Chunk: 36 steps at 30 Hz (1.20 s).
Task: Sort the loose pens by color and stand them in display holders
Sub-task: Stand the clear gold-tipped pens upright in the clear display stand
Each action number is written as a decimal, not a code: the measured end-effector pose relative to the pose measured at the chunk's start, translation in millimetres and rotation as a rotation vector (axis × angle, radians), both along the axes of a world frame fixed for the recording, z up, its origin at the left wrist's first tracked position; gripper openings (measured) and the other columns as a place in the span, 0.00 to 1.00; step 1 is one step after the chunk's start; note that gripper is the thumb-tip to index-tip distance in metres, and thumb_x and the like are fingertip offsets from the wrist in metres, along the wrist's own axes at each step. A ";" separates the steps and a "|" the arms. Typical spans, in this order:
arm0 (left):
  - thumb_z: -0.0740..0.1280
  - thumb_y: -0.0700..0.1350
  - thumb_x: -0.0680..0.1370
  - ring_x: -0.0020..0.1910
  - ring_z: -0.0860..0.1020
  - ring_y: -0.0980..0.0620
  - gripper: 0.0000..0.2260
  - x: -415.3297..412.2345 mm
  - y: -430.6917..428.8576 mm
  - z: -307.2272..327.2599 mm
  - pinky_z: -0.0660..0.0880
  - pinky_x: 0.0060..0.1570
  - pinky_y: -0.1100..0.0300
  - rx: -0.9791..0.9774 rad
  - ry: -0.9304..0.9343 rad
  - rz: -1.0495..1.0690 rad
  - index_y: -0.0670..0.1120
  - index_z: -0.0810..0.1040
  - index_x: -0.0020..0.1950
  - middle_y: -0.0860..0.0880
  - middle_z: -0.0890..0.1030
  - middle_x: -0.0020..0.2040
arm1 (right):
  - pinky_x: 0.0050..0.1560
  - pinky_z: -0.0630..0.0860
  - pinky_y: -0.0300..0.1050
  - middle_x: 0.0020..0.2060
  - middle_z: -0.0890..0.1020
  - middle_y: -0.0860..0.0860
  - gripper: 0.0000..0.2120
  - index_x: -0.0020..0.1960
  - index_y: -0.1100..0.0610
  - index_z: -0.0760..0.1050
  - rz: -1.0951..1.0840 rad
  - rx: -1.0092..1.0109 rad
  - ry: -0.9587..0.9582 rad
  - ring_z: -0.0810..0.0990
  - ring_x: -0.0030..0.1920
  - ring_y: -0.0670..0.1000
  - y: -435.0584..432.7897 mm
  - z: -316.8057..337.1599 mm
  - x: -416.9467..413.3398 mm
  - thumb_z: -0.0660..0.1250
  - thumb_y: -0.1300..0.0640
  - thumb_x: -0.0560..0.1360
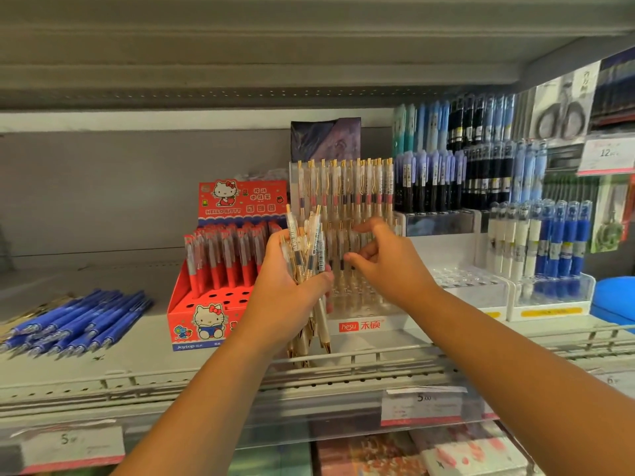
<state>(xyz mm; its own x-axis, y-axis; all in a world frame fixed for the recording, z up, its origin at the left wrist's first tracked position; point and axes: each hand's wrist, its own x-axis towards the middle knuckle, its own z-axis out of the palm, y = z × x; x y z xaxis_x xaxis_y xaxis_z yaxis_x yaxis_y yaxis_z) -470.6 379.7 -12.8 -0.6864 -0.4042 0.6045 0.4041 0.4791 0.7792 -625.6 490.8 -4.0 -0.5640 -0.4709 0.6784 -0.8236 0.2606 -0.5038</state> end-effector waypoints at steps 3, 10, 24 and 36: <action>0.72 0.37 0.75 0.50 0.80 0.66 0.24 1.9 -0.7 0.5 0.75 0.45 0.70 0.030 0.018 -0.010 0.59 0.69 0.62 0.66 0.81 0.51 | 0.45 0.80 0.49 0.43 0.80 0.49 0.18 0.64 0.50 0.71 -0.091 0.038 0.063 0.79 0.42 0.48 1.9 1.8 3.5 0.69 0.49 0.77; 0.71 0.37 0.76 0.50 0.80 0.67 0.24 1.5 -1.4 1.5 0.74 0.46 0.68 0.014 0.034 -0.036 0.62 0.68 0.60 0.67 0.81 0.51 | 0.43 0.76 0.36 0.46 0.80 0.50 0.09 0.56 0.52 0.76 0.249 -0.292 -0.107 0.79 0.45 0.47 11.4 20.1 34.5 0.69 0.55 0.77; 0.69 0.39 0.78 0.54 0.80 0.62 0.20 -2.2 -1.7 -0.9 0.78 0.47 0.66 0.039 0.004 -0.120 0.60 0.70 0.63 0.63 0.82 0.53 | 0.38 0.79 0.40 0.41 0.81 0.53 0.06 0.47 0.58 0.78 0.482 -0.323 -0.488 0.81 0.41 0.49 10.7 25.7 55.2 0.68 0.68 0.75; 0.68 0.42 0.79 0.57 0.78 0.65 0.20 -5.8 3.2 -0.9 0.76 0.48 0.71 -0.012 -0.041 -0.116 0.60 0.68 0.67 0.65 0.80 0.56 | 0.36 0.81 0.44 0.43 0.77 0.55 0.12 0.53 0.57 0.80 0.461 -0.283 -0.422 0.80 0.36 0.49 16.4 20.9 49.1 0.74 0.67 0.71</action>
<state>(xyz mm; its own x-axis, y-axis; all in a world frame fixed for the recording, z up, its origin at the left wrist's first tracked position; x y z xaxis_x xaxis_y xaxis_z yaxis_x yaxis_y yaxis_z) -476.4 383.0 -13.7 -0.7524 -0.3134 0.5794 0.4255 0.4402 0.7906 -576.5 507.2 16.9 -0.5912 -0.5637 0.5768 -0.5371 -0.2584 -0.8030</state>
